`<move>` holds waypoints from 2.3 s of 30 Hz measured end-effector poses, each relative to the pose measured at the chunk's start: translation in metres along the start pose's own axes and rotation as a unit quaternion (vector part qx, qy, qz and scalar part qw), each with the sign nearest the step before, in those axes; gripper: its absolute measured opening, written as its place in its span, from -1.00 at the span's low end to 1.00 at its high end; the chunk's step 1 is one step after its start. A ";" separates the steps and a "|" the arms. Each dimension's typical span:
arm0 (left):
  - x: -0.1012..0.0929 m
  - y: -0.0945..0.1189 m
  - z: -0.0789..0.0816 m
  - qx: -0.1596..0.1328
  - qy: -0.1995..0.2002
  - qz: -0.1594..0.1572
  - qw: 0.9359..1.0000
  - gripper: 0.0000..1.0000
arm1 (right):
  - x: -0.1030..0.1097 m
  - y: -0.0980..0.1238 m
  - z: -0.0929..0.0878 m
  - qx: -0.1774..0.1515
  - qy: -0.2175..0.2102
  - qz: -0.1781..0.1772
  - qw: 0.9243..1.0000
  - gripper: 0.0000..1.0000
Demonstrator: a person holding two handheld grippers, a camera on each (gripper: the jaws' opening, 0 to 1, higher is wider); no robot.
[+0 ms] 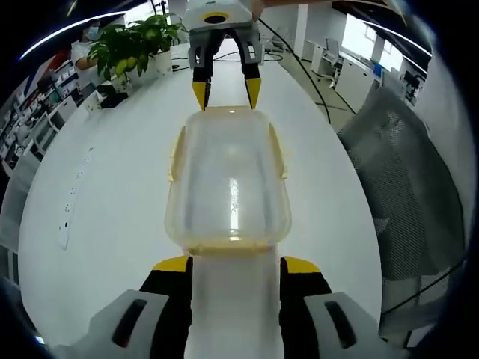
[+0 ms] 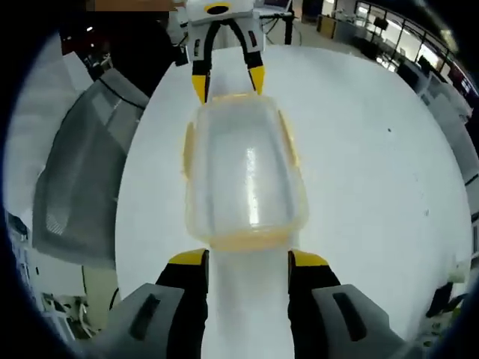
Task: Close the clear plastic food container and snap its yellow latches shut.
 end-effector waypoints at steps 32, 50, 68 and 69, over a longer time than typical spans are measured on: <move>-0.014 0.018 0.001 -0.125 0.377 0.087 0.914 -0.49 | 0.017 0.002 0.003 -0.146 -0.280 -0.065 0.947 -0.48; -0.023 -0.001 0.003 -0.156 0.457 0.063 0.873 -0.61 | 0.025 -0.012 -0.004 -0.198 -0.384 -0.032 0.901 -0.56; -0.025 -0.009 -0.005 -0.199 0.535 0.018 0.821 -0.66 | 0.027 -0.017 -0.009 -0.229 -0.451 0.005 0.863 -0.57; -0.025 -0.009 -0.007 -0.204 0.538 0.015 0.818 -0.67 | 0.027 -0.018 -0.011 -0.233 -0.456 0.013 0.859 -0.57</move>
Point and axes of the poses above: the point that each gripper's makers call its tool centre point, and the gripper's own axes: y roughly backward along the fingers, x roughly to its left, z roughly out of its top, the point moved 8 cm from there along y, roughly backward along the fingers, and after that the axes turned 11 degrees about x, right-handed, at the moved point
